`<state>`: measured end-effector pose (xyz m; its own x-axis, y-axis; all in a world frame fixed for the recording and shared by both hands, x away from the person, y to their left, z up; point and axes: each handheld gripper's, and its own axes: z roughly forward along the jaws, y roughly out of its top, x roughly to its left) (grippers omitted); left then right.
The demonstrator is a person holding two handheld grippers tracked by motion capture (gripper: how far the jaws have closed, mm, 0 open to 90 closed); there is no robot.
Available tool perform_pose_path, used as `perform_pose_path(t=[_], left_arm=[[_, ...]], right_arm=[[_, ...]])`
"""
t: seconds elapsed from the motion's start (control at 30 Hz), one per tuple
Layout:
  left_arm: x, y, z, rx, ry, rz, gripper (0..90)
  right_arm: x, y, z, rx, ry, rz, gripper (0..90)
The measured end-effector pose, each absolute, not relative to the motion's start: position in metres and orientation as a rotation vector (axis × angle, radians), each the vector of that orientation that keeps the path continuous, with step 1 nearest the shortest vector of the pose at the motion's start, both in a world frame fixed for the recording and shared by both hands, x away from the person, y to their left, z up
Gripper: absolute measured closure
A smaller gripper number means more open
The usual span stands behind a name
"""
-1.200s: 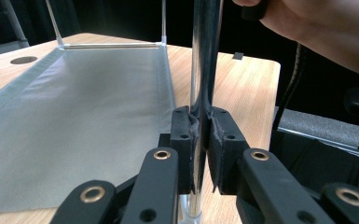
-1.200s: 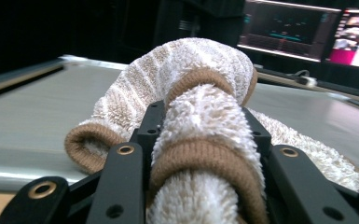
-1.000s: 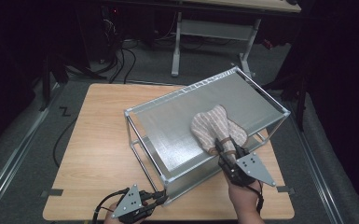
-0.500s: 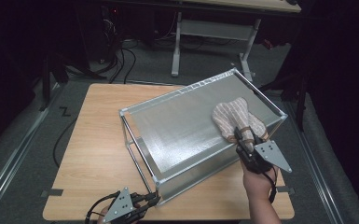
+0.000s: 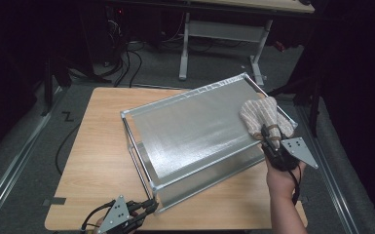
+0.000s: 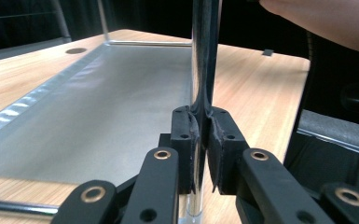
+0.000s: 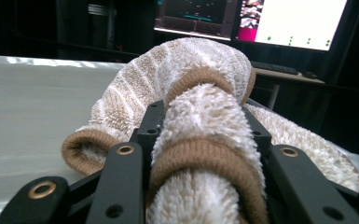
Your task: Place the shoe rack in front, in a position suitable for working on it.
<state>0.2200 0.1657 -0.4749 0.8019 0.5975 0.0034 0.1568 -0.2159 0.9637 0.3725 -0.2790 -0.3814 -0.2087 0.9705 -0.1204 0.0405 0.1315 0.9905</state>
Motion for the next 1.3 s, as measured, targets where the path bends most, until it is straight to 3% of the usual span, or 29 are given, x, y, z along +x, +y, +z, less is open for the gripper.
perform_pose_path(t=[0.47,1.3], left_arm=[[0.226,0.193,-0.475,1.742,0.688,0.52,81.3],[0.255,0.239,-0.469,1.651,1.038,0.617,78.6]], right_arm=[[0.383,-0.298,-0.379,1.115,1.416,1.212,62.5],[0.384,-0.253,-0.38,1.08,1.472,1.272,63.4]])
